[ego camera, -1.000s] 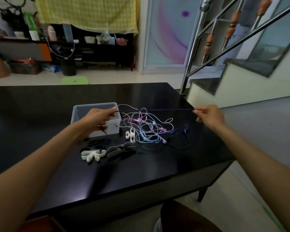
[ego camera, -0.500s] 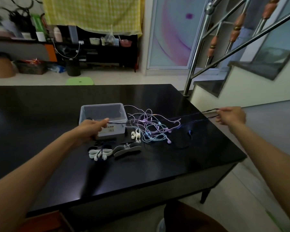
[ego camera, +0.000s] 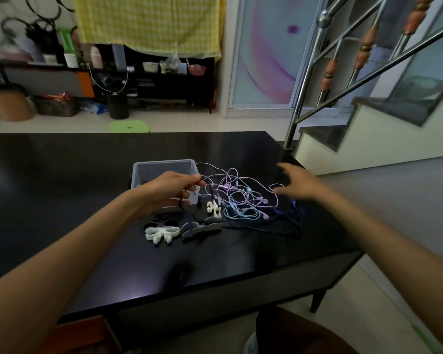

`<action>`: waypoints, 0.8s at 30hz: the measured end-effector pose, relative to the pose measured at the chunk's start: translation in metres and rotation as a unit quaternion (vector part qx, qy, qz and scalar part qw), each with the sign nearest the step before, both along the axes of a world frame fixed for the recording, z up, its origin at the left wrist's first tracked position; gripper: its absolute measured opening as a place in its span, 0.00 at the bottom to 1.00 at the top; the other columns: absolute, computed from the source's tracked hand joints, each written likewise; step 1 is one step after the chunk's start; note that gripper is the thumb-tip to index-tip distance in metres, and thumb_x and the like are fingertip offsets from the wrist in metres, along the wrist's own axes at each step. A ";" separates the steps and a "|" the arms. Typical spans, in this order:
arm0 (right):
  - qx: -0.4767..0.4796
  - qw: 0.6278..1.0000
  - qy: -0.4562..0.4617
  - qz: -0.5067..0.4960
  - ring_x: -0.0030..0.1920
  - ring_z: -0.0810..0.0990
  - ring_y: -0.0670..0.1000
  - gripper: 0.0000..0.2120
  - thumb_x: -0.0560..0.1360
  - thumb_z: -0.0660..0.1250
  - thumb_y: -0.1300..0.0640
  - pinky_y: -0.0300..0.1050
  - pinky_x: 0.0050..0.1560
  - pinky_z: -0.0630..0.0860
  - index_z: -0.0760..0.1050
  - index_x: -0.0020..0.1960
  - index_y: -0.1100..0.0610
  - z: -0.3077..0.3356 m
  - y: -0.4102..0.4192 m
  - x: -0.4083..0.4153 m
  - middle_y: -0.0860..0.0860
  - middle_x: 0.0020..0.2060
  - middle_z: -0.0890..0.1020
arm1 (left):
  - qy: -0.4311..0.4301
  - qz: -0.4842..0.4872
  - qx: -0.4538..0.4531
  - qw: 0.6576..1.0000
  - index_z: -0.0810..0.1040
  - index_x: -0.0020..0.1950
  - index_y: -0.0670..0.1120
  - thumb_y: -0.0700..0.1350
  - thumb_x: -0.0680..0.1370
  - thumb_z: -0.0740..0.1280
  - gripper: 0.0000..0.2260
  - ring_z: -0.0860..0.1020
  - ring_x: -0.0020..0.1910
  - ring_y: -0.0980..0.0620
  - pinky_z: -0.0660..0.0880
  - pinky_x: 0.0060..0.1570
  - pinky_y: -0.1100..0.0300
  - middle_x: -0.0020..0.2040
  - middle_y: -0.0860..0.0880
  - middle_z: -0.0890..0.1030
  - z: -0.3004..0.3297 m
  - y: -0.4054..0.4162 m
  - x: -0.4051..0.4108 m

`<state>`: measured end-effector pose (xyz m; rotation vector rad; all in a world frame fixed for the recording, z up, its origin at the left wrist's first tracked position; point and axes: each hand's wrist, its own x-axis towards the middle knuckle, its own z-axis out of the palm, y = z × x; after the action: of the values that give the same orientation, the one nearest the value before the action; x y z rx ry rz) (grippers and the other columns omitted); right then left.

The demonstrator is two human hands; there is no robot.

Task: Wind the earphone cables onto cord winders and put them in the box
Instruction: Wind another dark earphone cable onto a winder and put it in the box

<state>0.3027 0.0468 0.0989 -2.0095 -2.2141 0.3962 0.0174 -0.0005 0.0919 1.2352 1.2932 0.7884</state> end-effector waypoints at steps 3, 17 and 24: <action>-0.088 0.972 0.120 0.181 0.69 0.68 0.50 0.32 0.75 0.68 0.51 0.45 0.67 0.67 0.60 0.74 0.53 -0.001 -0.026 -0.076 0.51 0.70 0.69 | 0.009 -0.011 0.023 1.000 0.81 0.51 0.46 0.51 0.80 0.60 0.12 0.68 0.34 0.56 0.71 0.41 0.63 0.37 0.51 0.70 0.002 -0.005 0.001; 0.001 0.923 0.361 -0.131 0.25 0.58 0.45 0.17 0.82 0.51 0.53 0.35 0.23 0.54 0.65 0.36 0.54 0.001 0.006 -0.004 0.49 0.27 0.62 | 0.016 -0.079 -0.017 0.997 0.73 0.40 0.46 0.52 0.80 0.60 0.13 0.62 0.30 0.57 0.66 0.41 0.64 0.30 0.53 0.63 -0.024 -0.012 -0.041; 0.065 0.922 0.298 -0.237 0.27 0.61 0.50 0.16 0.80 0.53 0.59 0.34 0.17 0.58 0.67 0.35 0.56 -0.019 0.005 0.050 0.53 0.28 0.65 | 0.099 0.002 0.035 0.994 0.83 0.48 0.50 0.58 0.75 0.65 0.14 0.69 0.32 0.55 0.69 0.35 0.63 0.39 0.50 0.77 -0.023 -0.011 -0.045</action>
<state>0.3526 0.0513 0.0803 -1.9262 -1.3162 0.6644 -0.0274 -0.0111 0.0689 1.3956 1.4373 0.7330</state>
